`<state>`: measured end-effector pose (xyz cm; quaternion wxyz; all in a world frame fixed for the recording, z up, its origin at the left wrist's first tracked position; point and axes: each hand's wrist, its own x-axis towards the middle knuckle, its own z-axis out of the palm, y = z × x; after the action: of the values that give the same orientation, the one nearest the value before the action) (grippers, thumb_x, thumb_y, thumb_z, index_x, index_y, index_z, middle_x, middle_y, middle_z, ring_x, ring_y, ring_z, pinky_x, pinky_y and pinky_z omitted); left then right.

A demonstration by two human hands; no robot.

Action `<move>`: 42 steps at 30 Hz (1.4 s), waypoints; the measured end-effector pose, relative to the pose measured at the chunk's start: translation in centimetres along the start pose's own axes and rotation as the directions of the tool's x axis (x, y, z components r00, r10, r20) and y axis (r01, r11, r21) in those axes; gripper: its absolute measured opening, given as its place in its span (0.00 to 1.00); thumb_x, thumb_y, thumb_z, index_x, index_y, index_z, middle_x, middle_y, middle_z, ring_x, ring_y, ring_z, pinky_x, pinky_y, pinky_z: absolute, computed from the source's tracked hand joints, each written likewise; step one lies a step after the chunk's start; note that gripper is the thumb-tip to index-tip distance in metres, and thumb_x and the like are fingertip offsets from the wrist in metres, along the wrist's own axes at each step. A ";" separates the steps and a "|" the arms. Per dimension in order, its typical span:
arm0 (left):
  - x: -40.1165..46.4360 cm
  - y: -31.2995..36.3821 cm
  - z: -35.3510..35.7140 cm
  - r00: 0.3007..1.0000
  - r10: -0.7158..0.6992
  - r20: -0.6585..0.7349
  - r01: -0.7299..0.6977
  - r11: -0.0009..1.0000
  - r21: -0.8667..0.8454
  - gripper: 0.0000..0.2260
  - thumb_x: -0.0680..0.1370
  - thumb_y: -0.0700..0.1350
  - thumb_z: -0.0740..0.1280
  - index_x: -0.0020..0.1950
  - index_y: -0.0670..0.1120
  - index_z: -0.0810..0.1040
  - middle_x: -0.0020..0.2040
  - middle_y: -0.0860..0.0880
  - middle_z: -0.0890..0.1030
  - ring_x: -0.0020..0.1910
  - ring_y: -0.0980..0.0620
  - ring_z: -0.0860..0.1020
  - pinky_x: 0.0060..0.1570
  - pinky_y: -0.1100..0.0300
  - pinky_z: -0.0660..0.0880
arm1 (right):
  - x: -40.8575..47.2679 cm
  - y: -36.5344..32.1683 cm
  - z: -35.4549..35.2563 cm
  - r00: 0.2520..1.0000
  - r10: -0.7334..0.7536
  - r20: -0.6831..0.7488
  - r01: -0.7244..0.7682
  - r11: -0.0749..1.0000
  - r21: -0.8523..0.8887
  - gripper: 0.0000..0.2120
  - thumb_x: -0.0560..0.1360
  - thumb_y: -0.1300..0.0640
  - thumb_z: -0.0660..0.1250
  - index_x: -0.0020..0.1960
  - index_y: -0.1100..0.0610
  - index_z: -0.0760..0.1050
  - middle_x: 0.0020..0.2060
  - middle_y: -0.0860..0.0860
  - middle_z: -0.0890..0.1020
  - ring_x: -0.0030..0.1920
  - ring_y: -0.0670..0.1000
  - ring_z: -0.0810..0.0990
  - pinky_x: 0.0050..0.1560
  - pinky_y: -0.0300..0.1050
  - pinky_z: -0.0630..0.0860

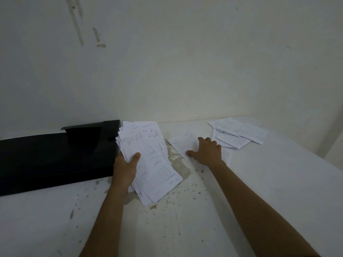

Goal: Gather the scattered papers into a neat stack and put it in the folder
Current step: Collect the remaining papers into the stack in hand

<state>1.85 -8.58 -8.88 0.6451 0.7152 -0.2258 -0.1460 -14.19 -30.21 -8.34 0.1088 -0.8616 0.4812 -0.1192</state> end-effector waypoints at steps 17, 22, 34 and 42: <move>0.1 -0.2 0.0 1.000 0.015 0.025 -0.015 1.000 -0.003 0.19 0.80 0.43 0.67 0.71 0.45 0.71 0.66 0.45 0.77 0.62 0.46 0.76 0.54 0.55 0.73 | -0.7 2.4 -0.9 0.990 0.093 -0.105 -0.038 0.899 0.436 0.28 0.73 0.42 0.73 0.69 0.49 0.70 0.58 0.53 0.78 0.61 0.57 0.76 0.64 0.55 0.71; 0.3 -0.4 0.0 1.000 0.012 0.022 -0.012 1.000 -0.002 0.20 0.80 0.44 0.67 0.71 0.45 0.71 0.65 0.45 0.77 0.59 0.49 0.76 0.54 0.54 0.73 | -3.0 6.8 -3.3 0.910 0.399 -0.111 -0.397 0.917 0.035 0.40 0.69 0.27 0.65 0.67 0.56 0.70 0.65 0.60 0.71 0.66 0.63 0.70 0.66 0.58 0.65; 0.1 -0.3 -0.2 1.000 0.010 0.016 -0.010 1.000 0.001 0.19 0.80 0.44 0.67 0.70 0.45 0.71 0.66 0.44 0.77 0.63 0.43 0.76 0.56 0.51 0.74 | -4.2 8.8 -2.8 0.939 0.337 -0.069 -0.316 0.923 0.218 0.30 0.75 0.39 0.68 0.71 0.53 0.67 0.65 0.57 0.76 0.65 0.62 0.74 0.66 0.55 0.64; 0.1 -0.2 -0.3 1.000 0.016 0.026 -0.016 1.000 -0.004 0.19 0.80 0.44 0.67 0.70 0.45 0.71 0.66 0.44 0.77 0.61 0.45 0.77 0.55 0.52 0.75 | -4.1 6.5 -5.2 0.988 0.110 -0.106 0.011 0.640 0.768 0.19 0.75 0.51 0.74 0.63 0.56 0.77 0.55 0.48 0.82 0.57 0.52 0.80 0.54 0.45 0.75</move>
<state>2.08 -8.33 -9.00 0.6447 0.7102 -0.2395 -0.1505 -23.18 -30.40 -5.76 0.4320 -0.7101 0.4151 -0.3699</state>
